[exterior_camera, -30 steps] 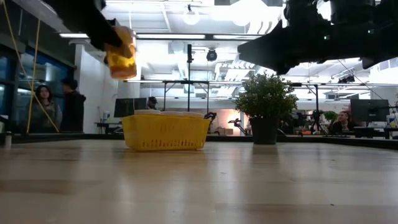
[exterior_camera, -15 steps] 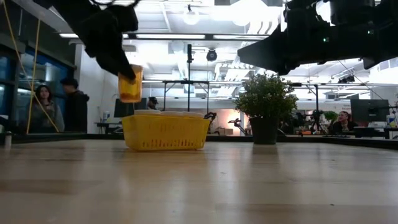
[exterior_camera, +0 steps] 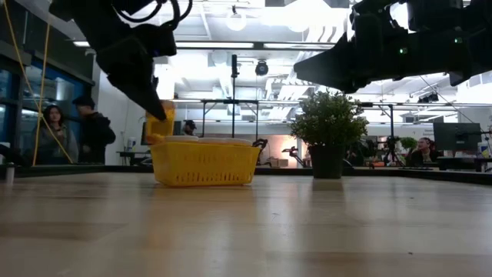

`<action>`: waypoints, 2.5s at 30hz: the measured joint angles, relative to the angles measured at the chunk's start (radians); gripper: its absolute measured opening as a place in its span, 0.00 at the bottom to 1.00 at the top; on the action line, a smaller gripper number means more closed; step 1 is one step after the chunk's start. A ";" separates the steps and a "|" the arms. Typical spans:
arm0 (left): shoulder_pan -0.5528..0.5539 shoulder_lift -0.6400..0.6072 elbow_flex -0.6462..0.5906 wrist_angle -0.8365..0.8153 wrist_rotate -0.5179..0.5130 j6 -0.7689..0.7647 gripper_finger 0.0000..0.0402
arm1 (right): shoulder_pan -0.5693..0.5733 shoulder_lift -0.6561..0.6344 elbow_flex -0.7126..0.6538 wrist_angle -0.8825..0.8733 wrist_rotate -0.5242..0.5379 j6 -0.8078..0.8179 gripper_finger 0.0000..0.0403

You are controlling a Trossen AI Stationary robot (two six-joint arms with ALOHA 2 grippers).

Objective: Pick and place pill bottles into a basket
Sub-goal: Put the yellow pill bottle into the bin, then return to Home Position

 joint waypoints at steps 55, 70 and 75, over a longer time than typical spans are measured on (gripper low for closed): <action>0.078 -0.007 0.001 0.126 0.110 0.143 0.57 | 0.000 0.000 0.000 0.010 -0.001 0.000 0.49; -0.063 -0.320 -0.213 0.457 0.120 0.295 0.06 | 0.001 0.000 0.000 0.020 -0.005 0.025 0.49; -0.060 -0.446 -0.324 0.537 0.109 0.288 0.10 | 0.001 0.000 0.000 0.020 -0.005 0.026 0.49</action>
